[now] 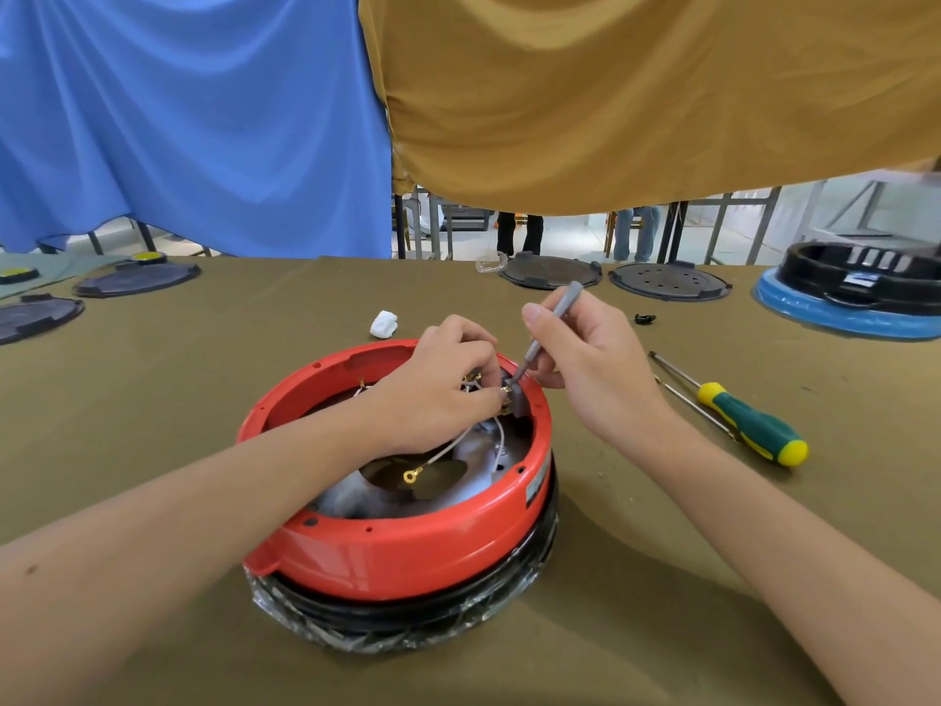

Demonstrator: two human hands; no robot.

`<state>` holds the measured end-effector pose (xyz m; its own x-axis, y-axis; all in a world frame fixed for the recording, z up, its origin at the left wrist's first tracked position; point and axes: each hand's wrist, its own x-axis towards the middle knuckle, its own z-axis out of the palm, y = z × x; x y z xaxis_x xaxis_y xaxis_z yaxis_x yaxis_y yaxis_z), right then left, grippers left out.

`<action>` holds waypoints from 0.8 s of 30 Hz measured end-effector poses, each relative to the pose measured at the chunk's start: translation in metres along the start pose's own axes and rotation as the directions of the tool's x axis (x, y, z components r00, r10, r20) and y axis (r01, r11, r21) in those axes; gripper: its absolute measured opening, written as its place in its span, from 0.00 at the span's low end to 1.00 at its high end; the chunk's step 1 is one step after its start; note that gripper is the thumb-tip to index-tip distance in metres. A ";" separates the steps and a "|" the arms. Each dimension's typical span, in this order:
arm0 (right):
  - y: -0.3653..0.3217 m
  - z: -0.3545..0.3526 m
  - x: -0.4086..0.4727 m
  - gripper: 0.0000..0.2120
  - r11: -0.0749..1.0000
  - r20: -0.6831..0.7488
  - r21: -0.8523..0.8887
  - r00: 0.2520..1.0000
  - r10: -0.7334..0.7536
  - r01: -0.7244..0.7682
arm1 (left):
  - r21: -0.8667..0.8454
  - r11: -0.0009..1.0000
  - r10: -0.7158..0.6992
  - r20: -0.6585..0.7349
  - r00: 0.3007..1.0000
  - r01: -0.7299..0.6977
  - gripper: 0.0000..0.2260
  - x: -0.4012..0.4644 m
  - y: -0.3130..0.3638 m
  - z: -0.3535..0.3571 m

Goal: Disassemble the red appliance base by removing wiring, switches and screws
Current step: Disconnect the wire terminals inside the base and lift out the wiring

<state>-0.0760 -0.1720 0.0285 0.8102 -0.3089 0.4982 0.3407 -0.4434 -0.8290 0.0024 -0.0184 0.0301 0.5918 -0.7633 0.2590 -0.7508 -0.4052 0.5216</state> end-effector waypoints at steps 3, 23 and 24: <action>-0.006 0.003 -0.006 0.12 0.937 0.089 -0.240 0.967 -0.238 0.253 | 0.021 1.000 0.020 -0.003 1.000 -0.019 0.07 -0.001 0.000 0.000; -0.004 0.000 0.008 0.11 0.998 0.072 -0.037 0.996 0.054 -0.052 | -0.005 1.000 -0.004 0.009 1.000 0.004 0.07 0.002 -0.003 0.001; -0.003 -0.001 0.009 0.10 0.996 0.075 0.021 0.993 0.088 -0.090 | -0.005 1.000 -0.007 0.010 1.000 0.007 0.07 0.002 -0.003 0.001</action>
<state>-0.0700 -0.1745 0.0356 0.8705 -0.2831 0.4026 0.2760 -0.3964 -0.8756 0.0053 -0.0194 0.0283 0.5944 -0.7651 0.2474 -0.7450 -0.4082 0.5276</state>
